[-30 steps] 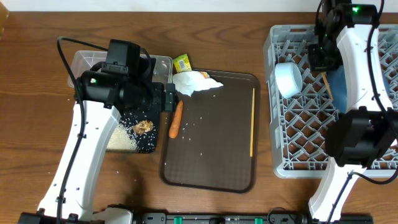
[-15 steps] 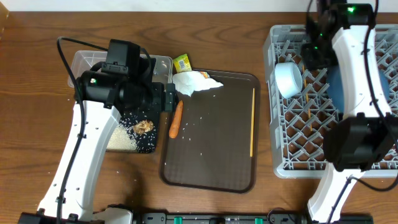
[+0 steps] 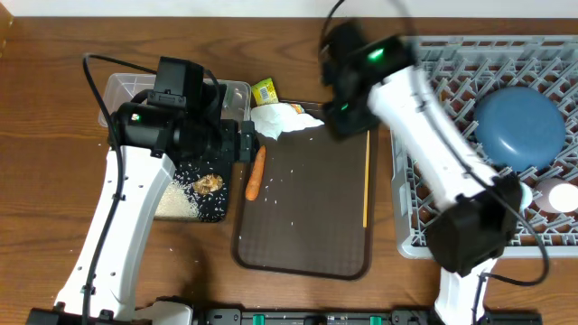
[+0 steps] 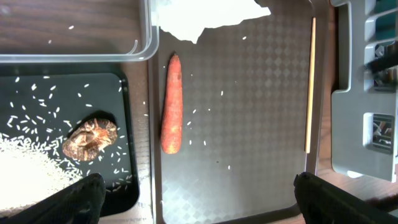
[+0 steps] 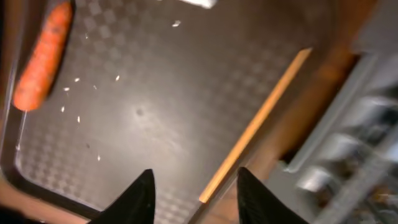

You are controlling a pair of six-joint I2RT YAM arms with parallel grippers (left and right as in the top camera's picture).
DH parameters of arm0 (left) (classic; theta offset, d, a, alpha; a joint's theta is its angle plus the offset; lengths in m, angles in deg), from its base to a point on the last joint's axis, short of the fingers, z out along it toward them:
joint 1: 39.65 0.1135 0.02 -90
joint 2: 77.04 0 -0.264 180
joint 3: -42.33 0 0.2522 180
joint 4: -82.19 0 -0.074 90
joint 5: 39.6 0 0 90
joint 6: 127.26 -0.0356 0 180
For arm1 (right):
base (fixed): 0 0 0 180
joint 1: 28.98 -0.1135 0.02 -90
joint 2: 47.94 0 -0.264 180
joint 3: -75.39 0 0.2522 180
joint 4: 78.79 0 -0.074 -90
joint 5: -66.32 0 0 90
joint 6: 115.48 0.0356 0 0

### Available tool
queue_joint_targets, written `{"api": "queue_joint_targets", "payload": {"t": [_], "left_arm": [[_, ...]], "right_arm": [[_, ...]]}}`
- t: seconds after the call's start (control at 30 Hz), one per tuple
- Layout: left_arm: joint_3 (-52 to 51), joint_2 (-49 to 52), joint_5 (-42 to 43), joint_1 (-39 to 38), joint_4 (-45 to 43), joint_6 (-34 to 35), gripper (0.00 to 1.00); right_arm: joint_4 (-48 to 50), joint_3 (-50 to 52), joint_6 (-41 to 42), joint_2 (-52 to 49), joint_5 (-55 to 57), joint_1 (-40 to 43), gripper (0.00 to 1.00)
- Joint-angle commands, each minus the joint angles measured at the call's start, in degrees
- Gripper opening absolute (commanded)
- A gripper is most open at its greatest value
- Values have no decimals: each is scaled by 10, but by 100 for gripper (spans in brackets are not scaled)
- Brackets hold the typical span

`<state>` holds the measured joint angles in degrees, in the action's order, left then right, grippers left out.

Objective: Sort waste into correct bins and load items into the dishwasher rack
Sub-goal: 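Move the right gripper back to the remaining chopstick on the brown tray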

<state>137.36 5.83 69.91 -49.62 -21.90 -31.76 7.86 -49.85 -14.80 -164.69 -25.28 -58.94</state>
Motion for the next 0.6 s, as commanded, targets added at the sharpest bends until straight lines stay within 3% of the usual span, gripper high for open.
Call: {"api": "queue_joint_targets", "payload": {"t": [0.0,0.13,0.3,0.37,0.57], "left_arm": [[1,0,-1,-1,2,-8,98],[1,0,-1,-1,2,-8,98],[1,0,-1,-1,2,-8,98],[1,0,-1,-1,2,-8,98],[1,0,-1,-1,2,-8,98]], "right_arm": [[37,86,116,-9,21,-22,39],[75,159,145,-9,7,-17,31],[124,213,194,-9,12,2,35],[143,229,202,-9,14,13,40],[202,287,207,-10,14,51,41]]}}
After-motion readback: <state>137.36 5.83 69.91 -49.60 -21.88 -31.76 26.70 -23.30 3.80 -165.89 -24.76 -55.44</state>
